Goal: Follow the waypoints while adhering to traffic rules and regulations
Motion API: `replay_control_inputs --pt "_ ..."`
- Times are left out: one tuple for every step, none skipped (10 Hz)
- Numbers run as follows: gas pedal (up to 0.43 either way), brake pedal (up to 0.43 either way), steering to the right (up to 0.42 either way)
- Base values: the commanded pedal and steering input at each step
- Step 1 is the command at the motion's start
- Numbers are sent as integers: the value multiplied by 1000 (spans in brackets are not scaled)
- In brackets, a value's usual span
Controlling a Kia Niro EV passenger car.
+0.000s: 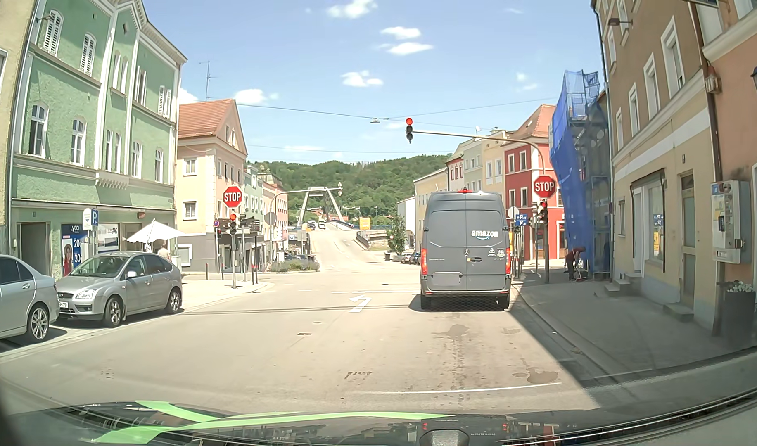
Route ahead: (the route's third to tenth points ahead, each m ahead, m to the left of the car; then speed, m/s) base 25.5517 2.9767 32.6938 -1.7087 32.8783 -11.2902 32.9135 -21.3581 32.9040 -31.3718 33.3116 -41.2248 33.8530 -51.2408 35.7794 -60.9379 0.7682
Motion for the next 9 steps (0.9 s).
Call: replay_control_inputs --pt "0 67 -4" --pt "0 61 -4" --pt "0 61 -4" --pt "0 61 -4" --pt "0 73 -4" --pt "0 98 -4" --pt "0 122 -4" --pt "0 128 -4" --pt "0 134 -4"
